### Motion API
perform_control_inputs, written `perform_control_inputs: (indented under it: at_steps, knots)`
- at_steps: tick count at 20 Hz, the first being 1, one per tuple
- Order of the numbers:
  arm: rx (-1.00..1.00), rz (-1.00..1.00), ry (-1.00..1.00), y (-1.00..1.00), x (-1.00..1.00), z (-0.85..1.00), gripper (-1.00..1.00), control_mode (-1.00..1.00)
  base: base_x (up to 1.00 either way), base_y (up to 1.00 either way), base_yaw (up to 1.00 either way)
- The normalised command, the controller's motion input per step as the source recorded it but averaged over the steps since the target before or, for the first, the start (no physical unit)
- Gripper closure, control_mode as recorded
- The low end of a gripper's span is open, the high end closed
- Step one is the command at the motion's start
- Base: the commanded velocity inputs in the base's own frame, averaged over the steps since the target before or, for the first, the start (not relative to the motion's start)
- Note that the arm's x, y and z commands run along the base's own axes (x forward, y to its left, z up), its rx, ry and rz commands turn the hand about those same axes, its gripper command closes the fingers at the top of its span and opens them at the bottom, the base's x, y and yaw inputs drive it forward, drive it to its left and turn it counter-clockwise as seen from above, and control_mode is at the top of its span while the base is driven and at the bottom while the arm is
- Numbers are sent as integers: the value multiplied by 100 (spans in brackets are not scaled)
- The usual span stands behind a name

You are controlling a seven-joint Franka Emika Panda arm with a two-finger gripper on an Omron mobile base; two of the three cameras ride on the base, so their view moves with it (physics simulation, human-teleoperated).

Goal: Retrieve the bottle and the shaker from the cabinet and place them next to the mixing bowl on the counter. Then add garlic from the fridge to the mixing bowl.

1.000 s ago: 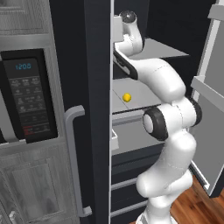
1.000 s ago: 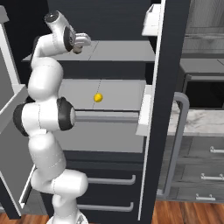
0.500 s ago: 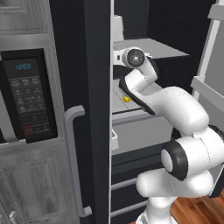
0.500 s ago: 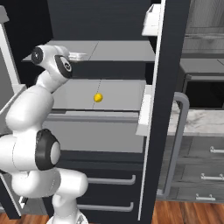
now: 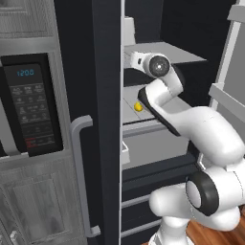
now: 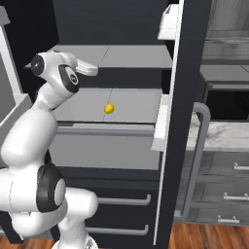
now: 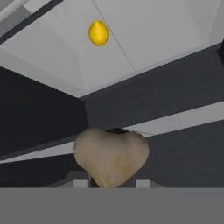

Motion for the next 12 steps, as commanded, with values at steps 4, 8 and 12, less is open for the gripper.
perform_control_inputs:
  at_steps: [4, 8, 12]
  knots:
    - [16, -15, 13, -5, -60, 54, 100, -100, 0, 0, 0]
    - [6, -14, 7, 0, -70, 6, 100, -100, 0, 0, 0]
    - [2, -8, -6, -6, -96, -27, 100, -100, 0, 0, 0]
